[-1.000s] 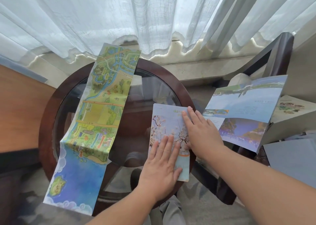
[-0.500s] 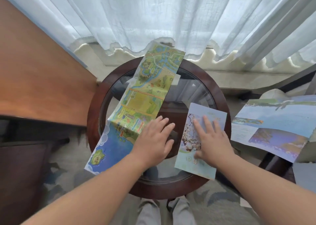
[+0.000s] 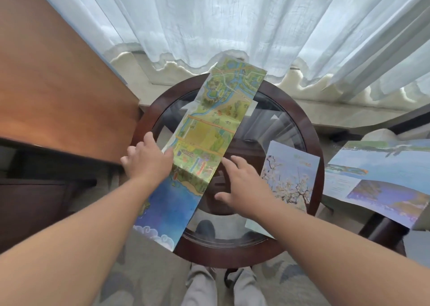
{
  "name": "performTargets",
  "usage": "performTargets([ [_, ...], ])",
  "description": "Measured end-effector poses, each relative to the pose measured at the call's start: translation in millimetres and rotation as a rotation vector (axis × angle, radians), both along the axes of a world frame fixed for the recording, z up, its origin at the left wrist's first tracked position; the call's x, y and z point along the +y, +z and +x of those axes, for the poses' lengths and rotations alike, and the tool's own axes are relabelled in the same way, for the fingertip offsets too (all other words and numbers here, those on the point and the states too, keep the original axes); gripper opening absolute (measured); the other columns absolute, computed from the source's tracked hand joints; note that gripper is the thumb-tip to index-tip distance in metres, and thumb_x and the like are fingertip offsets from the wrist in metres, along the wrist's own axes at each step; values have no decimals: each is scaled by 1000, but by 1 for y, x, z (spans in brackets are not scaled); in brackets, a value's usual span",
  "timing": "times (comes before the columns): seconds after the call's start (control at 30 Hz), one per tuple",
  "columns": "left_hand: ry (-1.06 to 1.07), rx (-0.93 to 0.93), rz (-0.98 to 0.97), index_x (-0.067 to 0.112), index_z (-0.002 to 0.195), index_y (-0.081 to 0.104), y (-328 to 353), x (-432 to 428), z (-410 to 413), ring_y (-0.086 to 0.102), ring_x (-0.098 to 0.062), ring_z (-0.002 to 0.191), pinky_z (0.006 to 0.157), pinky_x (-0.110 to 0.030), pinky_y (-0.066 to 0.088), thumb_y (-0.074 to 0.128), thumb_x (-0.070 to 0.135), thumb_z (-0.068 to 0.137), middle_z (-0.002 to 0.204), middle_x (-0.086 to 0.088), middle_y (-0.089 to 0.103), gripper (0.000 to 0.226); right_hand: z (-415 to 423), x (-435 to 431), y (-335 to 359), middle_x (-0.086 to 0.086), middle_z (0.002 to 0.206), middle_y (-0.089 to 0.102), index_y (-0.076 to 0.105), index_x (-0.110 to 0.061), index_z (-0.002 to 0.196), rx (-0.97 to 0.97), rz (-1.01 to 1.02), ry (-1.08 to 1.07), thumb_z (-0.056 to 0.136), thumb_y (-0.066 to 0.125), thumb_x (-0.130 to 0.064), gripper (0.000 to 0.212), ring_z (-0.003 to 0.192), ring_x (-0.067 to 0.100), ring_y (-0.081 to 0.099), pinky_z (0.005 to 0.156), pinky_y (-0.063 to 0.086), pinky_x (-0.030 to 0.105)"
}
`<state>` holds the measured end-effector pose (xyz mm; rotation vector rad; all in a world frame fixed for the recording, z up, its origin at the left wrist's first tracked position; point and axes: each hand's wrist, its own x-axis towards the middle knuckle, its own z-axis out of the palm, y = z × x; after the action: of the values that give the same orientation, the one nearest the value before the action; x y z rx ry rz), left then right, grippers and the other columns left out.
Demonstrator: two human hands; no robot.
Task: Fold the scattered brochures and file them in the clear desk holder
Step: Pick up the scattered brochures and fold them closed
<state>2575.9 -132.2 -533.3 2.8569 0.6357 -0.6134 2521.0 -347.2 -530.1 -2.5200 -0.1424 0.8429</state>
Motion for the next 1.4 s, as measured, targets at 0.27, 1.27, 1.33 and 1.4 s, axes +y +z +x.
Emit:
performTargets([
  [0.27, 157, -86, -605, 11, 84, 62, 19, -15, -2, 54, -24, 73, 62, -35, 40, 51, 28, 95, 75, -1, 60, 23, 6, 35, 7, 3, 158, 23, 20, -23, 153, -88, 18, -27, 77, 72, -55, 98, 144, 26, 21, 115, 28, 43],
  [1.27, 295, -91, -789, 23, 107, 55, 2, -21, 9, 64, -27, 95, 86, -48, 55, 58, 16, 92, 109, -5, 67, 17, 33, -21, 18, 3, 140, 41, 21, -29, 151, 29, 17, -340, 87, 66, -33, 79, 125, 26, 48, 97, 43, 40],
  [1.33, 204, -117, -521, 25, 122, 49, -13, -19, 9, 57, -29, 104, 92, -45, 50, 60, 21, 87, 118, -7, 60, 36, 31, -13, 1, 4, 150, 29, 18, -25, 153, -5, -56, -179, 85, 69, -35, 86, 136, 27, 36, 106, 37, 40],
  [1.4, 10, -211, -263, 22, 138, 41, -25, -22, 5, 45, -33, 119, 101, -46, 39, 63, 25, 84, 130, -11, 48, 58, 35, -7, -12, 4, 161, 13, 12, -23, 155, -53, -118, -56, 83, 71, -39, 95, 146, 25, 18, 115, 29, 39],
])
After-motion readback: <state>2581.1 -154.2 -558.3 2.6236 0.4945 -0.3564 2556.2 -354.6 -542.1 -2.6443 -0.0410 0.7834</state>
